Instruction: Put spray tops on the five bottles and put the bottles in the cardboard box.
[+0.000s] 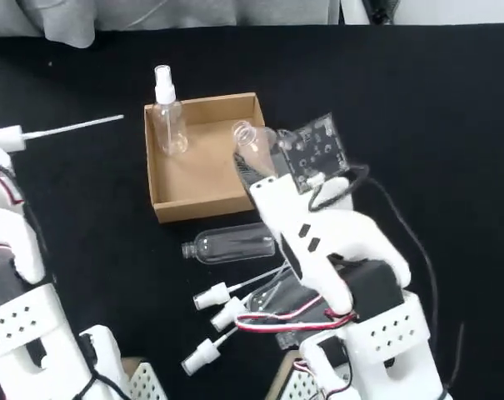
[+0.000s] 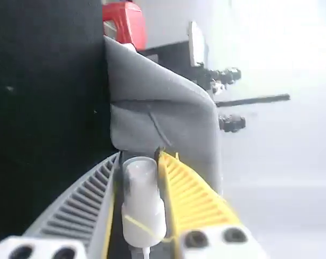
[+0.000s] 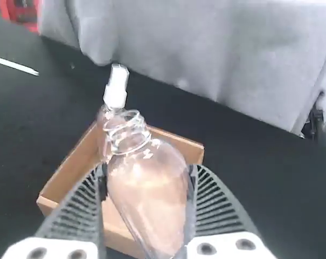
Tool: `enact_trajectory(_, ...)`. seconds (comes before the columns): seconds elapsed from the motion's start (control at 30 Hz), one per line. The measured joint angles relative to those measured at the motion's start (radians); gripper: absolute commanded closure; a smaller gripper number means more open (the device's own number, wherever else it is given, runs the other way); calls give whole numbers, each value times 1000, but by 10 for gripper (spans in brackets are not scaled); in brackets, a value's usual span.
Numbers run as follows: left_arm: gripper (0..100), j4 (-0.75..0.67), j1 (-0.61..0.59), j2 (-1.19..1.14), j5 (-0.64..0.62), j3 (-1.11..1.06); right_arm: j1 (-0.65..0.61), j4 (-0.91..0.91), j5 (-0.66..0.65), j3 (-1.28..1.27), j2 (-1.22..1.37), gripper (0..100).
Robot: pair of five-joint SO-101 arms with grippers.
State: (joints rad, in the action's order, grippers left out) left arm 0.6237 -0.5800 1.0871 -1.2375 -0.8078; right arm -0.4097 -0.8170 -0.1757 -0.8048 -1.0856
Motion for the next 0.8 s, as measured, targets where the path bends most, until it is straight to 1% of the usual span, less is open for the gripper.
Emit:
enact_trajectory(0.13, 971, 0, 43, 46, -6, -6, -8, 11, 0, -48, -21, 977)
enact_trajectory(0.27, 971, 0, 78, 112, -6, -61, -34, 18, -14, -78, -31, 977)
enact_trajectory(0.4, 971, 0, 87, 201, -6, -106, -77, 18, -52, -107, -31, 977)
enact_trajectory(0.5, 970, 0, 91, 275, -6, -141, -86, 20, -58, -110, -31, 977)
enact_trajectory(0.6, 970, 0, 124, 330, -6, -172, -94, 23, -60, -115, -31, 977)
enact_trajectory(0.8, 970, 0, 199, 390, 25, -221, -95, 107, -78, -207, -31, 977)
